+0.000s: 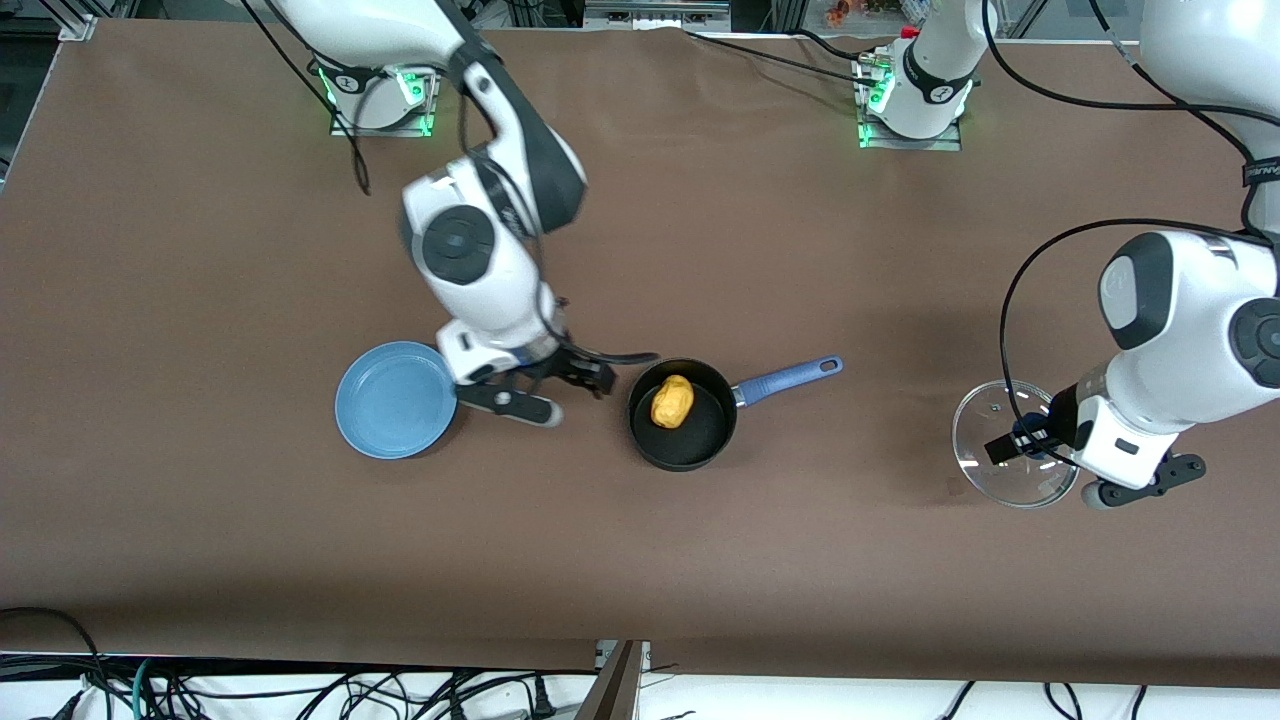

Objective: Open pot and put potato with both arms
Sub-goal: 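Withdraw the right gripper while the left gripper lowers the lid beside the pot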

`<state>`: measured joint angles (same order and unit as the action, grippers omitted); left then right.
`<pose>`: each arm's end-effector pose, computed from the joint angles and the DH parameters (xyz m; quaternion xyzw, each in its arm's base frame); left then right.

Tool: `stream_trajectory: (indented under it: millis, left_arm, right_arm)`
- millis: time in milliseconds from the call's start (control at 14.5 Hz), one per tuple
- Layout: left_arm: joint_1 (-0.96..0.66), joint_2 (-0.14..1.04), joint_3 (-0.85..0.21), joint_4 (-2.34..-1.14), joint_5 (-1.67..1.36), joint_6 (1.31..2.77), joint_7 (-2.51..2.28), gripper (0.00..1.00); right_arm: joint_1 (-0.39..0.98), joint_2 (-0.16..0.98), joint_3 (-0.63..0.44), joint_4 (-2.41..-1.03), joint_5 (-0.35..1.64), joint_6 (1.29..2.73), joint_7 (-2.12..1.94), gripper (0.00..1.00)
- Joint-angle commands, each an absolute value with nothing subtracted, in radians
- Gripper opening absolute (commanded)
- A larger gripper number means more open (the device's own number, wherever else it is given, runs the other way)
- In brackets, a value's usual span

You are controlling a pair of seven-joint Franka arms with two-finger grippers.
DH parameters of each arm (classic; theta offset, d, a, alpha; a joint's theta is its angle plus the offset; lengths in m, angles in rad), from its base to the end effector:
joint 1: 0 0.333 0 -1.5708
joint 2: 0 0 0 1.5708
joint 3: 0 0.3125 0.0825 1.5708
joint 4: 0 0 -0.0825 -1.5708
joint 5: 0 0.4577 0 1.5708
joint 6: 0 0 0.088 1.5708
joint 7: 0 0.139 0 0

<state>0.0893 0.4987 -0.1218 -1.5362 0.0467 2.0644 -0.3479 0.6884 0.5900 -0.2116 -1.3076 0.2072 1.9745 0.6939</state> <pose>0.7602 -0.0115 0.3028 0.9879 0.1542 0.0148 0.0112 0.6879 0.4114 0.3540 -0.9904 0.1244 -0.0156 0.0575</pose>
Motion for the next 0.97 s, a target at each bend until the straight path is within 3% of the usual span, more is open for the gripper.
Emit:
stream_trajectory:
  millis: [0,415,898]
  left_arm:
    - [0.117,0.468,-0.130,-1.607,0.069,2.126,-0.298,0.38]
    - [0.117,0.462,-0.129,-1.752,0.097,2.264,-0.298,0.38]
    - [0.126,0.469,-0.129,-1.859,0.135,2.364,-0.298,0.39]
  right_arm:
    - [0.683,0.422,-0.274,-1.446,0.209,1.852,0.525,1.00]
    - [0.684,0.296,-0.400,-1.500,0.193,1.662,0.336,1.00]
    - [0.684,0.184,-0.526,-1.522,0.164,1.550,0.118,1.00]
